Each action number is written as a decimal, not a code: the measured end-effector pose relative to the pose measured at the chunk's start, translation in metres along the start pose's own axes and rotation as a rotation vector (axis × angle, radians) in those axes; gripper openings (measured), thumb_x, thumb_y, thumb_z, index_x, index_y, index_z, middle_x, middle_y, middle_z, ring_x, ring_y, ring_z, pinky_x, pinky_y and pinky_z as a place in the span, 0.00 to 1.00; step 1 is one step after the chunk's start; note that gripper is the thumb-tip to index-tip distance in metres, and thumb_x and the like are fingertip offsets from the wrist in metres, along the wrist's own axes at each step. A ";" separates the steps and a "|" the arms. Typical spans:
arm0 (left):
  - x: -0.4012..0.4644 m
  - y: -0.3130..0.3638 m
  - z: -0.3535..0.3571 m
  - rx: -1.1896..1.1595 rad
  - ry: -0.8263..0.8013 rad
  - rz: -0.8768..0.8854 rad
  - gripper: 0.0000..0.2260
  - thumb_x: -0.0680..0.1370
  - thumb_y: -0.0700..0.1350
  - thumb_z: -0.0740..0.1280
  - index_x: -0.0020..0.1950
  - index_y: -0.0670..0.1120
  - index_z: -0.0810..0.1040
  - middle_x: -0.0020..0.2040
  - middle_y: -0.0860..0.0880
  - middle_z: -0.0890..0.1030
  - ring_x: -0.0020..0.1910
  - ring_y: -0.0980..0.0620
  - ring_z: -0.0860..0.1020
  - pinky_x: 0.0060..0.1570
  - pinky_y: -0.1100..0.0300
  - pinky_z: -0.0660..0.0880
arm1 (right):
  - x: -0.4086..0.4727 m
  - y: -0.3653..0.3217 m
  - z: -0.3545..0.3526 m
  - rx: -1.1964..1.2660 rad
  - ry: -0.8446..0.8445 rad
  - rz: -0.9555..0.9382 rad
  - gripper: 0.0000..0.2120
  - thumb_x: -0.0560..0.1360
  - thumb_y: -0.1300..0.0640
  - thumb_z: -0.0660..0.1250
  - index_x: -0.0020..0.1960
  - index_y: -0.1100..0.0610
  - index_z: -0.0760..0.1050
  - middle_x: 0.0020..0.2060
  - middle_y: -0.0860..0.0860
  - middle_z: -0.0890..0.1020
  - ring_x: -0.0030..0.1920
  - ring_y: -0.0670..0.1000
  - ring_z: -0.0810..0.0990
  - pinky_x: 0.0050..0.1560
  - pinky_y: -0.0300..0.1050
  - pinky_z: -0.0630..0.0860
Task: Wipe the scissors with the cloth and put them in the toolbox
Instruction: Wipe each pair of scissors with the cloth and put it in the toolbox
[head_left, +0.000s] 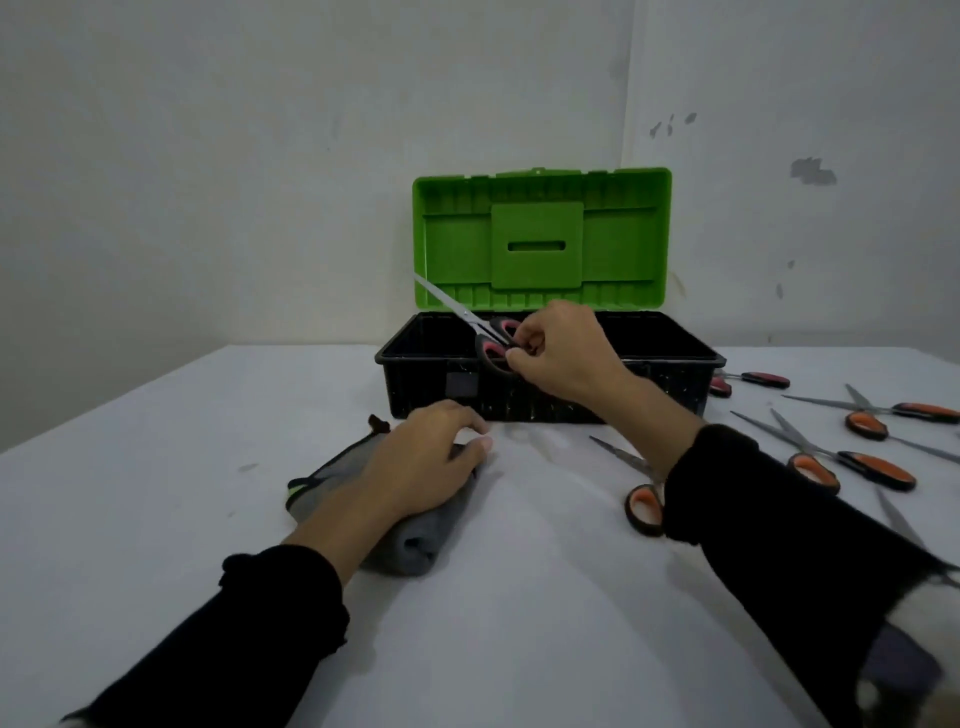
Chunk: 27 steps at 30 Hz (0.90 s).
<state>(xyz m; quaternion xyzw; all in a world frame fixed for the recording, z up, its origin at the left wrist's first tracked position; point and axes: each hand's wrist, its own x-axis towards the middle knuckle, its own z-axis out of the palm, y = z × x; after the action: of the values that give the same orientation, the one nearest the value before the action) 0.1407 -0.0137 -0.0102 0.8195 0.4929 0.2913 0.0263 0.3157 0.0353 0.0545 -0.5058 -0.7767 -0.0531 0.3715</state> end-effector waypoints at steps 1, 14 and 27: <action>0.002 0.000 0.007 0.007 -0.029 -0.012 0.10 0.78 0.49 0.62 0.55 0.47 0.78 0.56 0.49 0.78 0.55 0.50 0.76 0.54 0.52 0.74 | 0.008 0.008 0.000 -0.002 -0.041 0.022 0.10 0.70 0.55 0.69 0.40 0.62 0.83 0.32 0.59 0.83 0.32 0.57 0.79 0.37 0.47 0.79; 0.002 0.000 0.021 -0.039 -0.114 -0.097 0.18 0.76 0.52 0.54 0.58 0.47 0.77 0.57 0.53 0.79 0.53 0.54 0.76 0.52 0.60 0.73 | 0.082 0.055 0.034 -0.028 -0.510 0.223 0.10 0.70 0.59 0.72 0.50 0.62 0.84 0.47 0.58 0.84 0.52 0.54 0.81 0.51 0.43 0.76; 0.005 0.003 0.017 0.023 -0.100 -0.025 0.11 0.78 0.47 0.58 0.55 0.48 0.78 0.53 0.53 0.79 0.51 0.54 0.76 0.49 0.60 0.73 | 0.082 0.056 0.034 0.046 -0.451 0.246 0.06 0.72 0.58 0.72 0.44 0.60 0.83 0.40 0.53 0.83 0.43 0.50 0.80 0.46 0.44 0.77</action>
<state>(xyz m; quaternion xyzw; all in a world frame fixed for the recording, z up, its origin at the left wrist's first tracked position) 0.1538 -0.0066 -0.0210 0.8270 0.5045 0.2440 0.0452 0.3269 0.1386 0.0655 -0.5871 -0.7735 0.1244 0.2038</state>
